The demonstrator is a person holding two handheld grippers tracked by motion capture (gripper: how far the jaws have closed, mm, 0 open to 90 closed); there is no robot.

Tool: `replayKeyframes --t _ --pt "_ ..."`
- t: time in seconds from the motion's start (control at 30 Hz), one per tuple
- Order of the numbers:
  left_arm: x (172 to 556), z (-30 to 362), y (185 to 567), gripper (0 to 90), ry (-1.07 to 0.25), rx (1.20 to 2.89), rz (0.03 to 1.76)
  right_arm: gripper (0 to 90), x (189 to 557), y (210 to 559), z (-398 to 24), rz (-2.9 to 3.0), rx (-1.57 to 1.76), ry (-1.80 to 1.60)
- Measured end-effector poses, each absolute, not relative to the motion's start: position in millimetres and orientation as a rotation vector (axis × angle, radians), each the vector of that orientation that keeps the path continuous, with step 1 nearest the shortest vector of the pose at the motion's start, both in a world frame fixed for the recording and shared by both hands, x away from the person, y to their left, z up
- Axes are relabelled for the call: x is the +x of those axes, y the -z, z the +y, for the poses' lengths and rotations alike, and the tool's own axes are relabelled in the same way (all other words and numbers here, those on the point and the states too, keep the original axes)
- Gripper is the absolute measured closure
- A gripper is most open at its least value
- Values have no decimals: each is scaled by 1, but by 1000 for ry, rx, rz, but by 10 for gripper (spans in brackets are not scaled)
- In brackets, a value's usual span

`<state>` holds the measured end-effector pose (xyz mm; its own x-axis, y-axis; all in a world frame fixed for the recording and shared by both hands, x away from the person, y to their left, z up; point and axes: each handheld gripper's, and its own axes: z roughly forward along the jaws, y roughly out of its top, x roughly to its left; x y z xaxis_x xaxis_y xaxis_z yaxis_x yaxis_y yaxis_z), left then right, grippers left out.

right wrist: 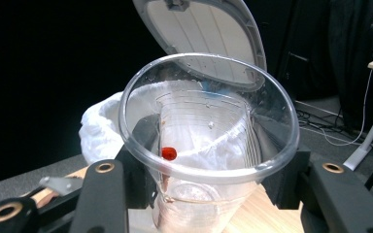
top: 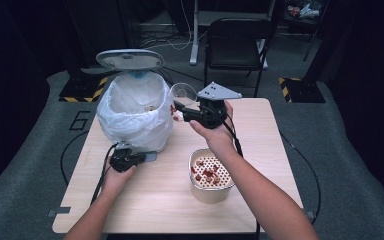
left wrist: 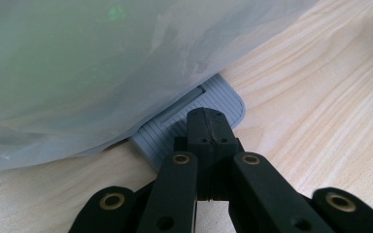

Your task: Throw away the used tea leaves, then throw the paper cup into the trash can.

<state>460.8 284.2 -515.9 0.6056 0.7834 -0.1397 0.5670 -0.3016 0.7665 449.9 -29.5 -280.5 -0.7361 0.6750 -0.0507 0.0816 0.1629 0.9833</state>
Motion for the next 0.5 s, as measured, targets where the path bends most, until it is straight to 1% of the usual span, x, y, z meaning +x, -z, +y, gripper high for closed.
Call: replayKeyframes --t 0.17,0.2,0.23,0.4,0.5 --pt "461 284 516 900 -330 1999 1067 464 462 281 -20 1954 728 -1611" --pt "462 286 515 900 -324 2029 1052 465 465 280 -18 1951 724 -1608" --pt "460 285 516 900 -313 2014 1071 465 467 280 -16 1955 731 -1611" --pt "460 284 516 900 -346 2001 1058 465 478 278 -4 1981 774 -1581" --pt "461 285 516 900 -343 1998 1061 464 484 278 5 1976 781 -1589"
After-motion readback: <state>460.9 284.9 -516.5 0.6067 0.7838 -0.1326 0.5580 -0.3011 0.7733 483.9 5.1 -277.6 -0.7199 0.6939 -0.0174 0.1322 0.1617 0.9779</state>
